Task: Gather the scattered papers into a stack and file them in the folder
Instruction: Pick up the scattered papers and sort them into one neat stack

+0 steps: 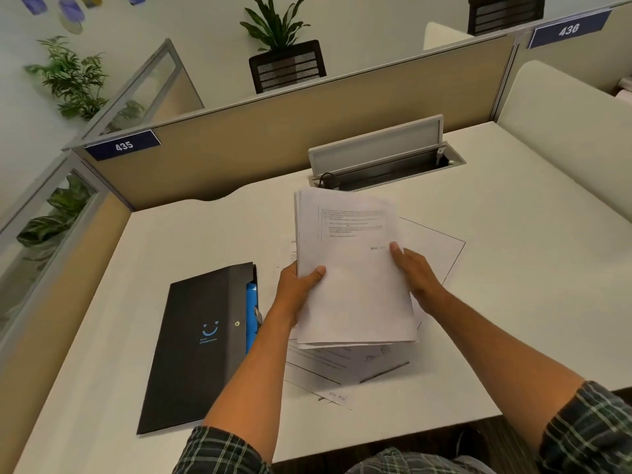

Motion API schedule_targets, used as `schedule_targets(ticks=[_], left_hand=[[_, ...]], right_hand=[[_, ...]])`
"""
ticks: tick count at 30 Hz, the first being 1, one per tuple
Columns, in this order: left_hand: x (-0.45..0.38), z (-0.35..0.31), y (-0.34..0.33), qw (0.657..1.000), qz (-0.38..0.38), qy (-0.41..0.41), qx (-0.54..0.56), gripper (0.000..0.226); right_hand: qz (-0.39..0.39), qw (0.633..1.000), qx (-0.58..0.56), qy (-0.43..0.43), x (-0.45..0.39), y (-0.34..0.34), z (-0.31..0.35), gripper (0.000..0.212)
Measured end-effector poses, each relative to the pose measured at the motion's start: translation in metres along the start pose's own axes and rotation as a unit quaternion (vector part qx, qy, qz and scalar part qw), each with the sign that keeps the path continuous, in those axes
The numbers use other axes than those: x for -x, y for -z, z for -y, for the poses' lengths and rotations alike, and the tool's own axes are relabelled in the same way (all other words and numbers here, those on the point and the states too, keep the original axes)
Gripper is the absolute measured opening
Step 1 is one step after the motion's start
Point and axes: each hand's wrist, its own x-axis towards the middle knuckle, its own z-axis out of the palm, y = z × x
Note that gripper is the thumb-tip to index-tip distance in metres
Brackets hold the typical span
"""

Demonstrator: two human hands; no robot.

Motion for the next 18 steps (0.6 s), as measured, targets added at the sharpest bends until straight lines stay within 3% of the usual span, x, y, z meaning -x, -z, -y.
schedule_targets(ticks=[2, 4, 7, 9, 14, 18], left_hand=[[-0.001, 0.008, 0.007, 1.0, -0.013, 0.019, -0.002, 0.03], [-0.003, 0.018, 0.014, 0.999, -0.026, 0.032, 0.005, 0.034], [-0.005, 0.033, 0.022, 0.998, -0.042, 0.05, -0.011, 0.043], [-0.005, 0.041, 0.026, 0.996, -0.057, 0.068, -0.022, 0.045], [-0.004, 0.049, 0.031, 0.992, -0.077, 0.088, -0.037, 0.047], [-0.004, 0.05, 0.032, 0.993, -0.07, 0.09, -0.043, 0.047]], right_hand=[[-0.031, 0.979, 0.198, 0.035, -0.003, 0.01, -0.014, 0.044], [-0.02, 0.9, 0.43, 0.063, -0.005, 0.024, -0.028, 0.043], [0.084, 0.813, 0.574, 0.044, -0.002, 0.04, -0.045, 0.103], [0.122, 0.779, 0.613, 0.044, -0.001, 0.044, -0.05, 0.127], [0.104, 0.742, 0.658, 0.076, -0.006, 0.04, -0.048, 0.109], [0.108, 0.69, 0.707, 0.113, 0.001, 0.031, -0.054, 0.092]])
